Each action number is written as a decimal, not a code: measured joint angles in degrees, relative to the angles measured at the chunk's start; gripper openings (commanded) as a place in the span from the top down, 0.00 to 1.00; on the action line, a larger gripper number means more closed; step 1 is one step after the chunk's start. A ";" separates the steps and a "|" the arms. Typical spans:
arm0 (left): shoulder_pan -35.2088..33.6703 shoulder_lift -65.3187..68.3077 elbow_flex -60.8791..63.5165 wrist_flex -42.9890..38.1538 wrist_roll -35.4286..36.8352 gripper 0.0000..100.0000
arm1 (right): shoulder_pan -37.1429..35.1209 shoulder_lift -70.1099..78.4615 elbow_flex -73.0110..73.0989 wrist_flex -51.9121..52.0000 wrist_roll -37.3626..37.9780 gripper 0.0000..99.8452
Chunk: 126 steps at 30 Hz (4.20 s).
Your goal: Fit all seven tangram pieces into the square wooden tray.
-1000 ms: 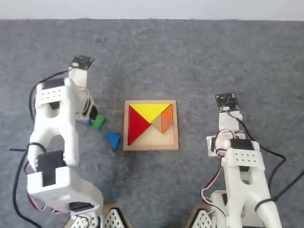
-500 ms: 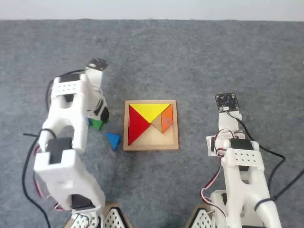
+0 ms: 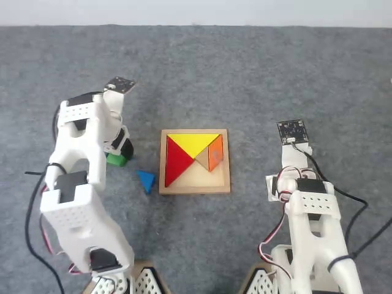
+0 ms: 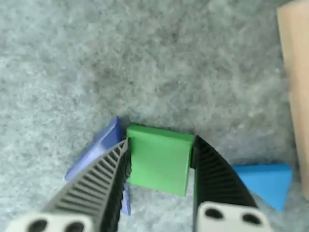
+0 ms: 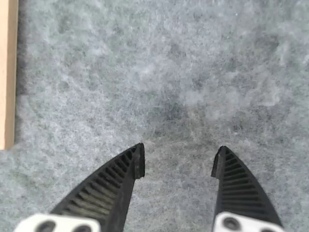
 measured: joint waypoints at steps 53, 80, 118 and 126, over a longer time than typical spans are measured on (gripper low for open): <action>-0.35 -8.35 3.25 3.78 -11.16 0.80 | 0.00 0.00 0.00 0.00 0.00 0.76; 0.88 1.23 -0.62 5.27 -13.10 0.99 | 0.18 0.00 0.00 0.00 0.00 0.76; 44.57 -21.45 18.90 -0.35 0.62 0.85 | 9.85 0.00 0.00 0.00 0.00 0.76; 44.04 -21.45 18.90 -0.35 2.73 0.85 | 9.85 0.00 0.00 0.00 0.00 0.76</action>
